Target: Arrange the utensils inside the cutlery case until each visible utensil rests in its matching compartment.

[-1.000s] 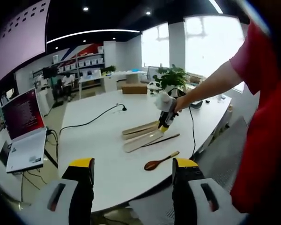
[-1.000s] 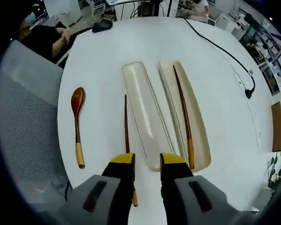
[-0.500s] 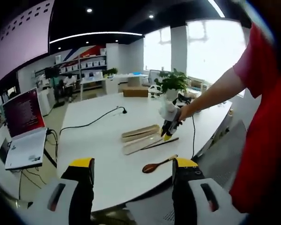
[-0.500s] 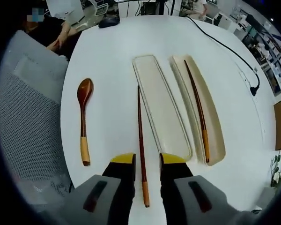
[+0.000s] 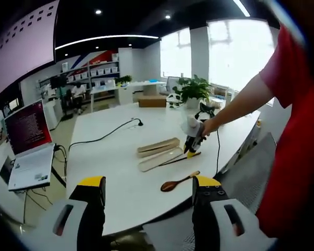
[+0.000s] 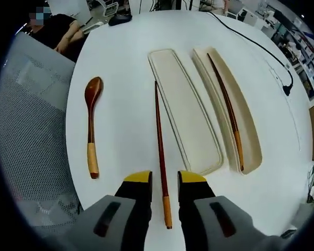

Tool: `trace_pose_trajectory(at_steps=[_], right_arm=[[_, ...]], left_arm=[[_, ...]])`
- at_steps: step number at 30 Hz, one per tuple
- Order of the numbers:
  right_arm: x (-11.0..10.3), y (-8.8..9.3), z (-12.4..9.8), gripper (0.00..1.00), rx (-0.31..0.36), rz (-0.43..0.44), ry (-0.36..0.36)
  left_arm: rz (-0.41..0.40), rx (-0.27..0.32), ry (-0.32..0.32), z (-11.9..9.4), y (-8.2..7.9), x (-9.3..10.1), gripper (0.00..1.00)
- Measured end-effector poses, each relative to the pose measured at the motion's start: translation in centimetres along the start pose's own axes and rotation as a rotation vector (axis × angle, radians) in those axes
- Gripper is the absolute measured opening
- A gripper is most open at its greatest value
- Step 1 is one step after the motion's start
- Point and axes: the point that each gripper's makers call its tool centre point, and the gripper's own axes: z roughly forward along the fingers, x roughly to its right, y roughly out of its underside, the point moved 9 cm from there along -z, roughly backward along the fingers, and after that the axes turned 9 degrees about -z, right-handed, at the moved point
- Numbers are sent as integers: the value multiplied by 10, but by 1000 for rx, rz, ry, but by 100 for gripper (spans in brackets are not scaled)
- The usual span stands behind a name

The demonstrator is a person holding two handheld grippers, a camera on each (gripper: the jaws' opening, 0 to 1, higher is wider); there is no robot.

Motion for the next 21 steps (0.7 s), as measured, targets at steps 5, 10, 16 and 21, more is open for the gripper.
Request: trace_pose_trajectory(at_steps=[5,10,16,21], right_arm=[[3,0,4,15,-27,-4,-1],[-1,7,9,15,-66,-8,-30],[-1,8,9,13,-78,-53,-12],[-3,0,11,9,-120,-91,-31]], left_arm=[[-9,-3,-6,0,3,1,69],[-14,-1,-16,-1,4,0,69],[-13,-11,-15,2,7,5,68],[-11,-12,-14,3,7,6,68]])
